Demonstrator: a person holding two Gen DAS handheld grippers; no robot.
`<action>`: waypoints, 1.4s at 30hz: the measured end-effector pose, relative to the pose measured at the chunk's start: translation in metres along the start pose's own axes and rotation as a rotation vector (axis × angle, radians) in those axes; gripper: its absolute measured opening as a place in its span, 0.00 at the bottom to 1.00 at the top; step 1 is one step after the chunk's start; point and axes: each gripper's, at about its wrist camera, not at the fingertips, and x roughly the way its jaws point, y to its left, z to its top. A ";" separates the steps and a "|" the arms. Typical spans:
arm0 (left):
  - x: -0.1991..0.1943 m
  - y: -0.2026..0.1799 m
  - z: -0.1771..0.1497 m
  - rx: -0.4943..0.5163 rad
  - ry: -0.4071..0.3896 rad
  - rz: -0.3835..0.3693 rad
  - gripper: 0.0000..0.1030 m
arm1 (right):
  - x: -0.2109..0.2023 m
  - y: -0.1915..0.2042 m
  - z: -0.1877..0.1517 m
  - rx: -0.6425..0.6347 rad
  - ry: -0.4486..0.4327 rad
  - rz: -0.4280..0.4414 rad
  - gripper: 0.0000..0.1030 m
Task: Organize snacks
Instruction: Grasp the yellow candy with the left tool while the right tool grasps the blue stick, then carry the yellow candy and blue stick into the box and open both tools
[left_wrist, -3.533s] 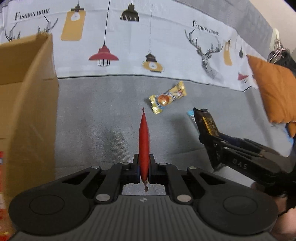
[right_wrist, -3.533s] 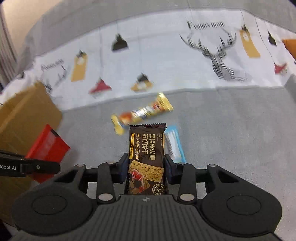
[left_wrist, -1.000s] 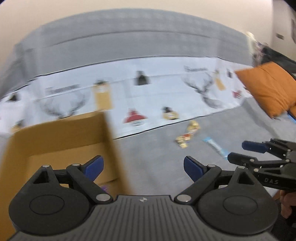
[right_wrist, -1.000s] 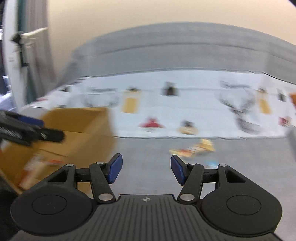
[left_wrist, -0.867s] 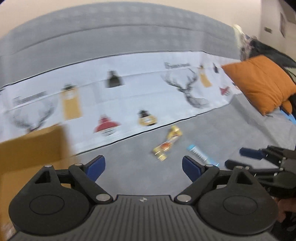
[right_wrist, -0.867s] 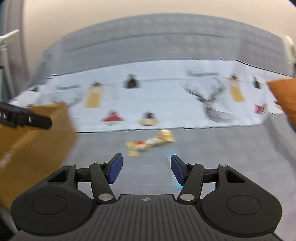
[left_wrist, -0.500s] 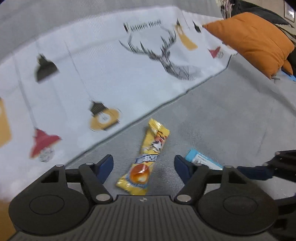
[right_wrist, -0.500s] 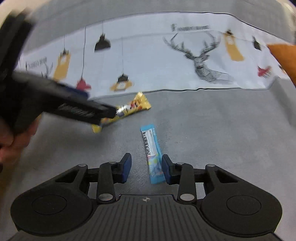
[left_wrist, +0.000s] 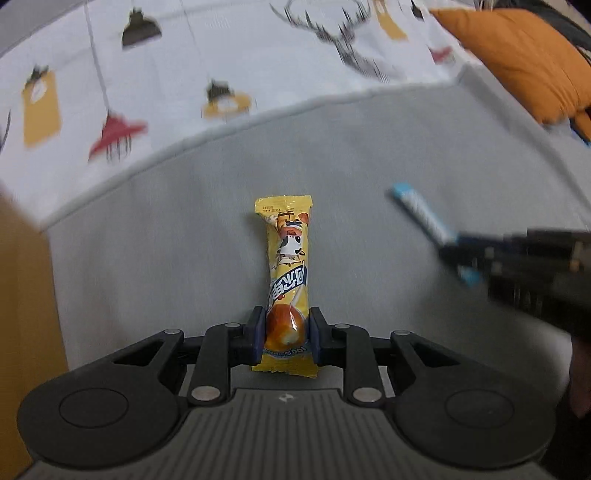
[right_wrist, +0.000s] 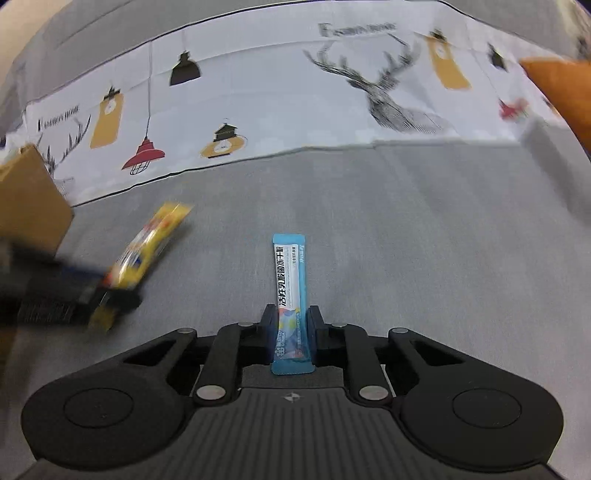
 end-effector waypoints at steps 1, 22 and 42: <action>-0.005 -0.003 -0.009 -0.001 -0.008 -0.001 0.26 | -0.006 0.004 -0.007 -0.014 0.002 -0.002 0.17; -0.015 -0.033 0.005 -0.062 0.019 0.069 0.15 | -0.028 0.009 -0.024 -0.002 -0.036 -0.031 0.17; -0.225 -0.024 -0.059 -0.009 -0.276 0.096 0.14 | -0.193 0.129 -0.037 0.049 -0.237 0.060 0.16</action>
